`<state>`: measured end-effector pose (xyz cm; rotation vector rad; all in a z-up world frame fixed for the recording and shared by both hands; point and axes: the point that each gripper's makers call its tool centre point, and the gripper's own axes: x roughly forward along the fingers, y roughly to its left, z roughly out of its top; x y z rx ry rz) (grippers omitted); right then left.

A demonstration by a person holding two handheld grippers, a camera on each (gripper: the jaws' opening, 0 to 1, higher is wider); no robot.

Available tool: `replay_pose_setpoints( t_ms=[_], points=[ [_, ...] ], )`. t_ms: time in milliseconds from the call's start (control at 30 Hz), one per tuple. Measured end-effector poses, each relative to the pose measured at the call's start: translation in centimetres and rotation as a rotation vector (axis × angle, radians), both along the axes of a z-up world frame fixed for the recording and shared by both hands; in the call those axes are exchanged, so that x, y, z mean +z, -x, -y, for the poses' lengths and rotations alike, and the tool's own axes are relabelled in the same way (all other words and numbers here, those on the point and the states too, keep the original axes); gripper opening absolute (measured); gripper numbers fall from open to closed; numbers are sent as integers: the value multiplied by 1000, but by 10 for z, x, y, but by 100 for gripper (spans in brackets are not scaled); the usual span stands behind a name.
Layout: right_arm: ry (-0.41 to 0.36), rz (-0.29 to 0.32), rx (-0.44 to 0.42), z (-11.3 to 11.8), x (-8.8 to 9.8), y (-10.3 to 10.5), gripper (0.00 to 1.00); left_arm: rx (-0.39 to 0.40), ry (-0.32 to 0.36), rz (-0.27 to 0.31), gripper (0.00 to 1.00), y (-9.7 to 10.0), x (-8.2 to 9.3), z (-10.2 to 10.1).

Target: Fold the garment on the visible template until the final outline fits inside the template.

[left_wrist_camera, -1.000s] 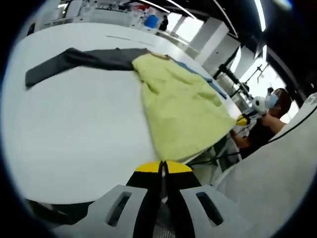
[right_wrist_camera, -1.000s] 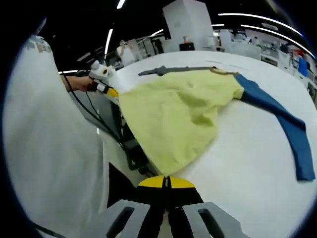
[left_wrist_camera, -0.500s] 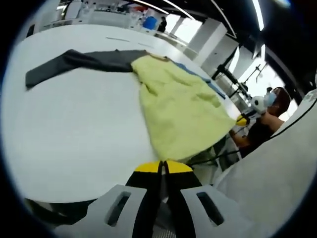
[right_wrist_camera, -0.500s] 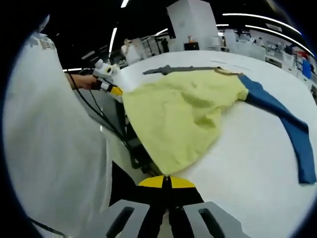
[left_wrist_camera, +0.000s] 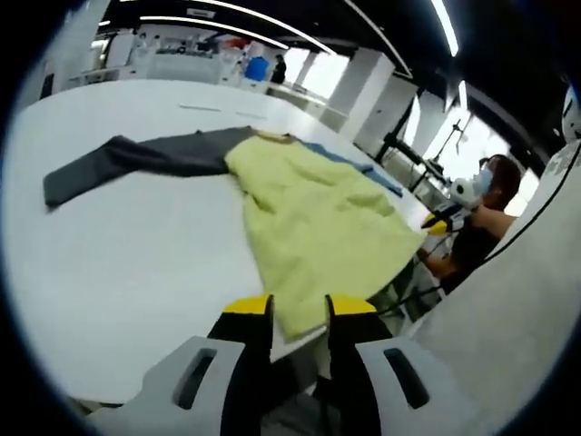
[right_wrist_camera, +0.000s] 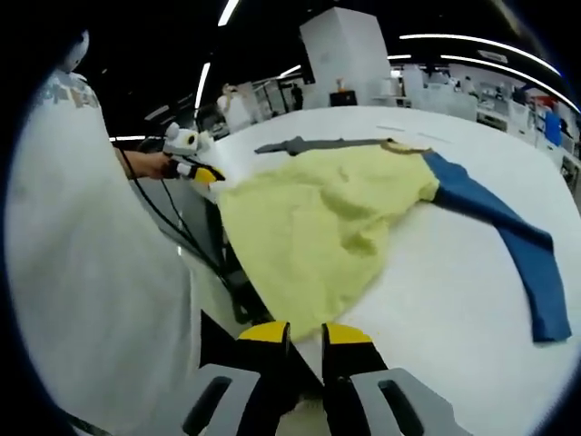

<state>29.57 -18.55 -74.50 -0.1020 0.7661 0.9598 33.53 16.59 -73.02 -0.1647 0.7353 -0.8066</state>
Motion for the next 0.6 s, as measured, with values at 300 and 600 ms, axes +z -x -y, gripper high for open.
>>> replay_pose_setpoints(
  t_ms=[300, 600],
  points=[
    [-5, 40, -62, 14, 4, -20, 16, 10, 22, 48, 32, -10, 12, 4],
    [4, 121, -161, 36, 17, -55, 30, 5, 22, 87, 39, -18, 19, 9]
  ],
)
